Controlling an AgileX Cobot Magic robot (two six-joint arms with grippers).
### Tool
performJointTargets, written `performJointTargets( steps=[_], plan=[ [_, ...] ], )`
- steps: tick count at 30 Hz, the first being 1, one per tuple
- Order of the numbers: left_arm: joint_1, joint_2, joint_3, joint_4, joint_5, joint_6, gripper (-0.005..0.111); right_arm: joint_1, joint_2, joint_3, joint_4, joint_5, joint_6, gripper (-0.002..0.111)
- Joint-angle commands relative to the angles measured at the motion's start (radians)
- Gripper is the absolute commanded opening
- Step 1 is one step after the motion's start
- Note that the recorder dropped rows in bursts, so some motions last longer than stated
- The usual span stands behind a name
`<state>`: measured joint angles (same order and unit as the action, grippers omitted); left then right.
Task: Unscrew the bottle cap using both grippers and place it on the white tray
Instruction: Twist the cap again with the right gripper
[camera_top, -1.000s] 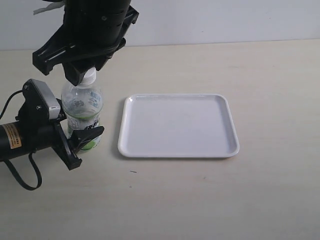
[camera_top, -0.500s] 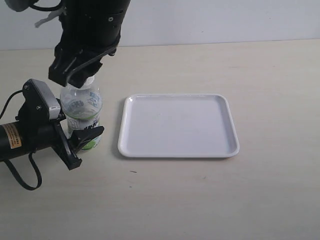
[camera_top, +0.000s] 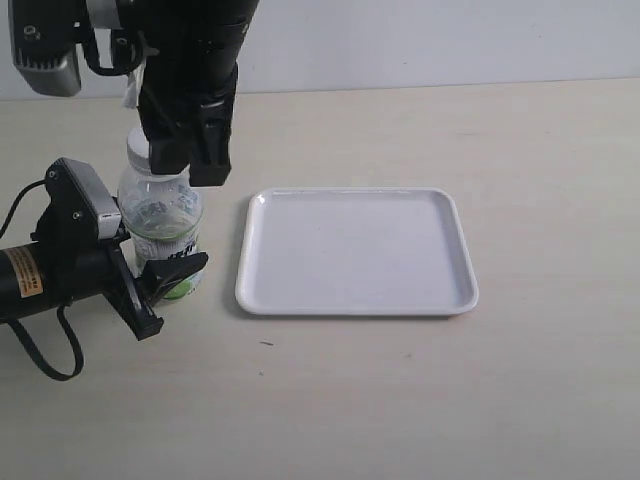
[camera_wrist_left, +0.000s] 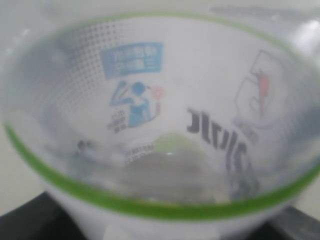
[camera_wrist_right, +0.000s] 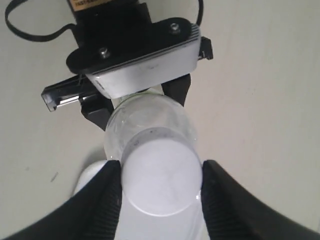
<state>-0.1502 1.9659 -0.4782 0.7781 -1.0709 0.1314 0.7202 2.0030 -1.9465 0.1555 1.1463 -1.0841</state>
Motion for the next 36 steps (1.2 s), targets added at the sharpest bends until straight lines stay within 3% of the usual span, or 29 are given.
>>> performJointTargets(
  steps=[1,22,36],
  plan=[
    [0.001,-0.013,-0.002,0.0,-0.042,-0.008,0.0,0.002,-0.008,-0.006,-0.006,-0.021,-0.214,0.0],
    [0.001,-0.013,-0.002,-0.004,-0.059,-0.008,0.0,0.002,-0.008,-0.006,0.026,-0.027,-0.763,0.0],
    [0.001,-0.013,-0.002,-0.004,-0.065,-0.008,0.0,0.002,-0.008,-0.006,0.029,-0.027,-0.806,0.0]
  ],
)
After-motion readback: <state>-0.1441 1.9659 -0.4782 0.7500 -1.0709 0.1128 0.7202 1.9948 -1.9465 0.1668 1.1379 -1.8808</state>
